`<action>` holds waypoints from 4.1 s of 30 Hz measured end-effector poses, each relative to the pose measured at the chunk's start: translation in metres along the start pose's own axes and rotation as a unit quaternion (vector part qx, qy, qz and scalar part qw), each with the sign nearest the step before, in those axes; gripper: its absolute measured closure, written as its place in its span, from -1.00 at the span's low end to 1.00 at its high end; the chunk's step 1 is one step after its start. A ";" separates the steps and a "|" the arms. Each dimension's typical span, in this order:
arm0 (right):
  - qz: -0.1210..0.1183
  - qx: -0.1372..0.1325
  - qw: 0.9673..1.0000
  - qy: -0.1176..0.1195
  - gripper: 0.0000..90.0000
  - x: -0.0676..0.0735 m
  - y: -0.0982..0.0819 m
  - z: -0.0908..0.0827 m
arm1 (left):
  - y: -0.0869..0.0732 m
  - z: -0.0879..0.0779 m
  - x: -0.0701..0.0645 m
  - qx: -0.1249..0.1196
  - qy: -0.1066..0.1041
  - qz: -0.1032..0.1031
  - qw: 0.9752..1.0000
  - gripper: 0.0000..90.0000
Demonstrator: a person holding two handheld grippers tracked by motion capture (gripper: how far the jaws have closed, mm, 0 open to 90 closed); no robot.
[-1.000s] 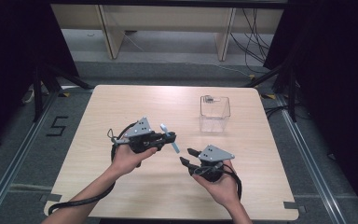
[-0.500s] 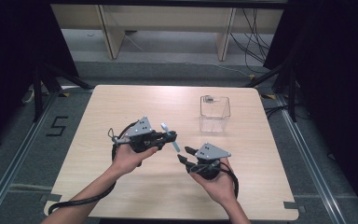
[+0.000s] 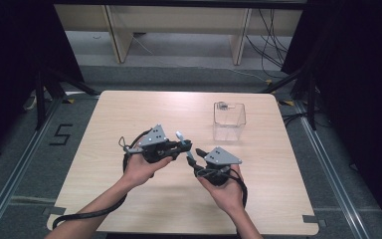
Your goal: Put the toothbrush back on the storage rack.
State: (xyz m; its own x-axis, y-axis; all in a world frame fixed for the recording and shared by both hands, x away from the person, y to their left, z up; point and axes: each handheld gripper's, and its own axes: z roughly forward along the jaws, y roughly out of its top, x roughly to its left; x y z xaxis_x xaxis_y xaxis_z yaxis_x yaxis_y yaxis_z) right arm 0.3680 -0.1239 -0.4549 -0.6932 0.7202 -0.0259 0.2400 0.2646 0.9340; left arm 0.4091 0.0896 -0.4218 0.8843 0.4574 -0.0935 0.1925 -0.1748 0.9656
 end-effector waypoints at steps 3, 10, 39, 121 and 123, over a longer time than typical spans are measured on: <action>0.002 0.003 1.000 0.005 0.28 0.000 0.001 0.001 | 0.000 0.000 -0.001 0.006 0.004 0.000 1.000 0.85; 0.003 -0.002 1.000 0.011 0.39 0.001 0.003 0.005 | 0.000 0.000 -0.001 0.009 0.000 0.003 1.000 0.85; 0.031 0.006 1.000 -0.002 0.76 -0.008 -0.006 0.001 | -0.004 -0.009 -0.002 -0.012 0.022 0.010 1.000 0.03; 0.111 -0.072 0.970 -0.203 0.75 -0.161 0.035 -0.036 | -0.108 -0.116 0.035 -0.021 0.205 -0.045 0.978 -0.19; 0.114 -0.073 0.969 -0.205 0.75 -0.162 0.035 -0.034 | -0.109 -0.114 0.036 -0.028 0.201 -0.045 0.978 -0.19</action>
State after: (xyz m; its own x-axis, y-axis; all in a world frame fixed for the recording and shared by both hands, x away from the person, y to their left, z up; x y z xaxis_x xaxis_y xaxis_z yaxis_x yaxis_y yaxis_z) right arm 0.4652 -0.2531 -0.4061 -0.2972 0.9518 0.0757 0.2350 -0.0039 0.9720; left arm 0.3710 0.2247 -0.5026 0.6239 0.7766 -0.0872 0.2289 -0.0748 0.9706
